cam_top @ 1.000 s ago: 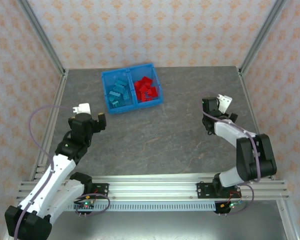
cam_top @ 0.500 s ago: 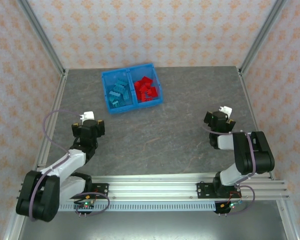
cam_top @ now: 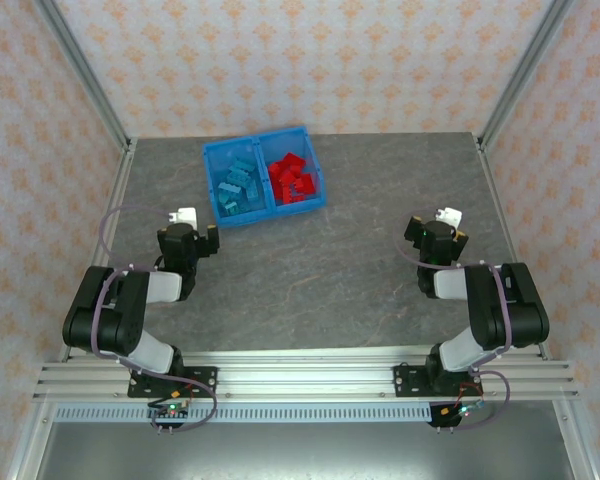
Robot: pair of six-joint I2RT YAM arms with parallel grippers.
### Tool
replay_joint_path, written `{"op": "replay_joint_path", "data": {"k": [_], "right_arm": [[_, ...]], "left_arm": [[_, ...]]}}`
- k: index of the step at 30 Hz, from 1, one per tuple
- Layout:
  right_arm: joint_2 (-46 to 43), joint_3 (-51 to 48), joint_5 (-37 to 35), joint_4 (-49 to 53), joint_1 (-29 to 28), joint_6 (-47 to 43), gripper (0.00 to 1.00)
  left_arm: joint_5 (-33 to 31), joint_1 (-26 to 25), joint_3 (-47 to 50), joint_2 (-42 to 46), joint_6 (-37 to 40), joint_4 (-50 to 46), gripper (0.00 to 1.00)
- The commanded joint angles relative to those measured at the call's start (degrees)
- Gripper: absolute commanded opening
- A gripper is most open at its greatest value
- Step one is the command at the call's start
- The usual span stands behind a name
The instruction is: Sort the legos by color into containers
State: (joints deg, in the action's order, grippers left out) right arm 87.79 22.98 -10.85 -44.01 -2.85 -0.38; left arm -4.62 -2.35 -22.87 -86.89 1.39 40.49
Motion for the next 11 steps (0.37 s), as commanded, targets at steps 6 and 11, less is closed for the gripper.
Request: {"op": "replay_joint_path", "data": {"k": [6, 11], "right_arm": [[-0.4, 1.0, 0.8, -0.7, 0.0, -0.4, 0.99], [-0.8, 0.1, 0.8, -1.8, -0.1, -0.7, 0.99]], "left_arm": [[1.4, 0.2, -1.5, 0.9, -0.3, 2.5, 1.00], [1.3, 0.2, -1.6, 0.9, -0.3, 2.1, 1.00]]}}
